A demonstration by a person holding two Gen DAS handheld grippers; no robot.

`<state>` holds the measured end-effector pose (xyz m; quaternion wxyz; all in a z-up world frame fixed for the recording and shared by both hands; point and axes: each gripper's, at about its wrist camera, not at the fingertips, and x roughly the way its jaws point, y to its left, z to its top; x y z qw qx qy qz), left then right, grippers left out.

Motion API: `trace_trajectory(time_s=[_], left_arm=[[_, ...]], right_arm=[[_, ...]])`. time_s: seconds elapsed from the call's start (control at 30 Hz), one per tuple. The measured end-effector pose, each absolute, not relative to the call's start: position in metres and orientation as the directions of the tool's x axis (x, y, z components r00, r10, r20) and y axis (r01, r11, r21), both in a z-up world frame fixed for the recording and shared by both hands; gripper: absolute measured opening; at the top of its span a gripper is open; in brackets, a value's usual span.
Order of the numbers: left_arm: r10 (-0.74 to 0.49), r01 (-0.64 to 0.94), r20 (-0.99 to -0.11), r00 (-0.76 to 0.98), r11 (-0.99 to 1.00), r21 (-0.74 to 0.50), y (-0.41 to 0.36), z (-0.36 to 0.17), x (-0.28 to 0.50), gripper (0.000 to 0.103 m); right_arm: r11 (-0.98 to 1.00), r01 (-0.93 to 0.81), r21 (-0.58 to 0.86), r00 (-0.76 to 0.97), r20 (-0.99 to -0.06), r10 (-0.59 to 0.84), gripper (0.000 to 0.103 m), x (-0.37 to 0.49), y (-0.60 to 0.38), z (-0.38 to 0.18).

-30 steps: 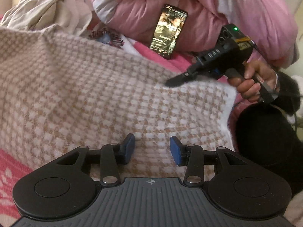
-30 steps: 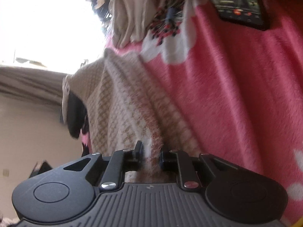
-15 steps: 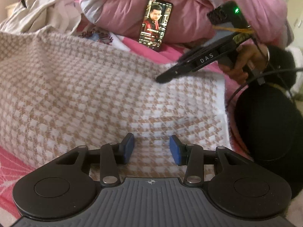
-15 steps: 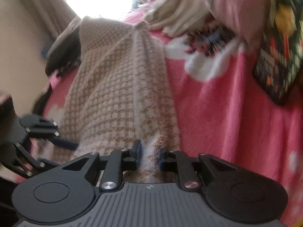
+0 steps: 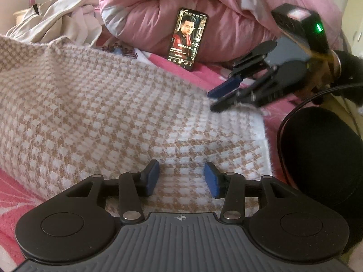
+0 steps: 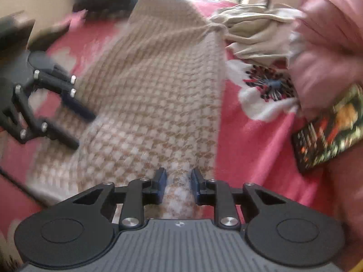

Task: Fold clothes

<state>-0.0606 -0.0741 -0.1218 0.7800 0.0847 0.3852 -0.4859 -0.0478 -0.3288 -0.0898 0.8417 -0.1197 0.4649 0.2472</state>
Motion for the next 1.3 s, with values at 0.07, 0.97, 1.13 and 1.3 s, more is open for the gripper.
trace_trajectory(time_s=[0.07,0.97,1.13,1.3], left_arm=[[-0.703,0.819,-0.674,0.228,0.513,-0.258,-0.068,-0.114,-0.058,0.044],[-0.678,0.644,-0.555,0.482,0.704,-0.301,-0.004,-0.125,0.014,0.051],[-0.699,0.655,-0.54,0.468,0.685,-0.319,-0.001,-0.127,0.013,0.056],[-0.705,0.667,-0.524,0.478,0.679,-0.306,-0.002,-0.13,0.007,0.057]], right_arm=[[0.865,-0.502,0.018,0.486,-0.821,0.299,0.025,-0.043,-0.329,-0.07],[0.973,-0.223,-0.063,0.628,-0.772,0.094,0.004,0.175,-0.246,-0.134],[0.985,-0.172,-0.02,0.749,-0.652,0.118,0.003,0.154,-0.248,-0.088],[0.936,-0.352,0.015,0.76,-0.58,0.295,0.003,0.159,-0.211,-0.076]])
